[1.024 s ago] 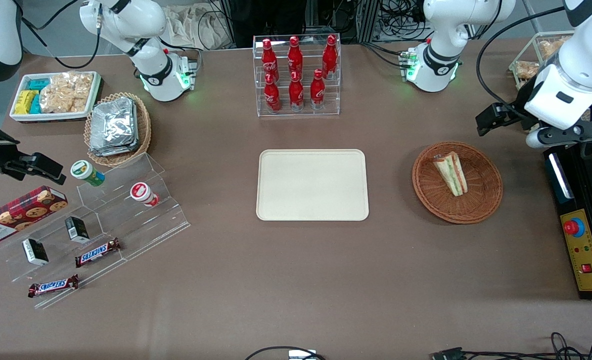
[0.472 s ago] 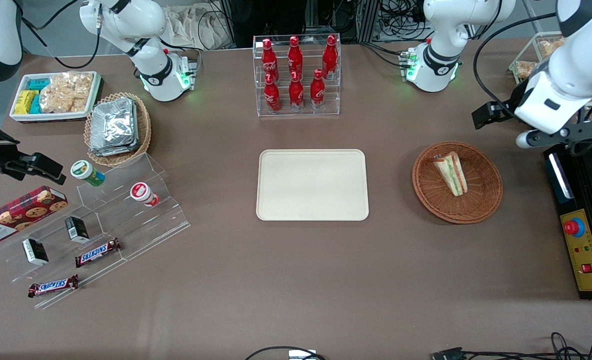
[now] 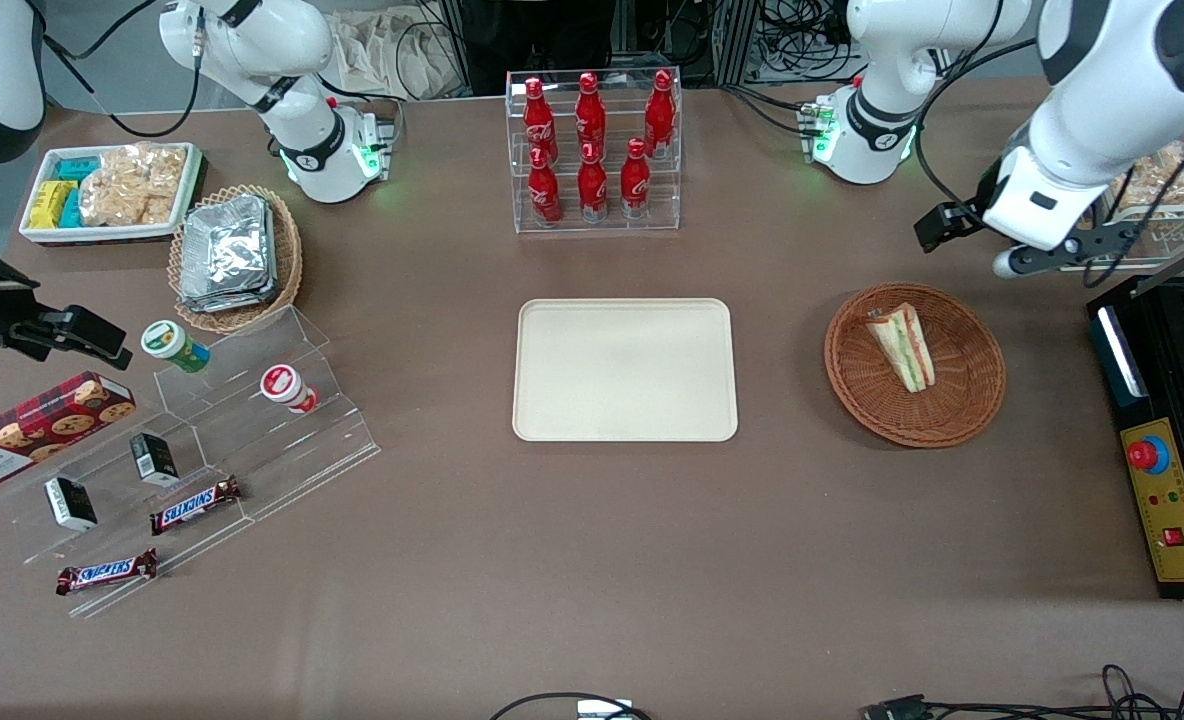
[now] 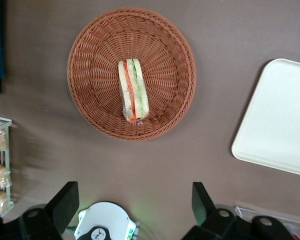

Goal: Place sandwich from basket to tray
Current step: 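Move the open left gripper over the sandwich and lower it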

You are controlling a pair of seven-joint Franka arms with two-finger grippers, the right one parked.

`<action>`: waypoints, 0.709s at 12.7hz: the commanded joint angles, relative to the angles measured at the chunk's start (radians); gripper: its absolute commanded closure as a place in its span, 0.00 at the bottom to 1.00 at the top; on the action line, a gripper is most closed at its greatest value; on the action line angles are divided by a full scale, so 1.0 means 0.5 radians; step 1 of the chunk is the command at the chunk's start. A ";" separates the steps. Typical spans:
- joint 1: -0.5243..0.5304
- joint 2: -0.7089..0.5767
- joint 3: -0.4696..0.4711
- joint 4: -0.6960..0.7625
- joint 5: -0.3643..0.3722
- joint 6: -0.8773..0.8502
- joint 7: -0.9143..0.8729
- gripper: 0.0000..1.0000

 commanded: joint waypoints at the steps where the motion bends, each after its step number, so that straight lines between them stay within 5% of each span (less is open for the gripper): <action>1: 0.012 -0.070 -0.003 -0.185 0.064 0.180 -0.037 0.00; 9: 0.143 0.414 0.003 -0.523 0.132 0.975 -0.034 0.00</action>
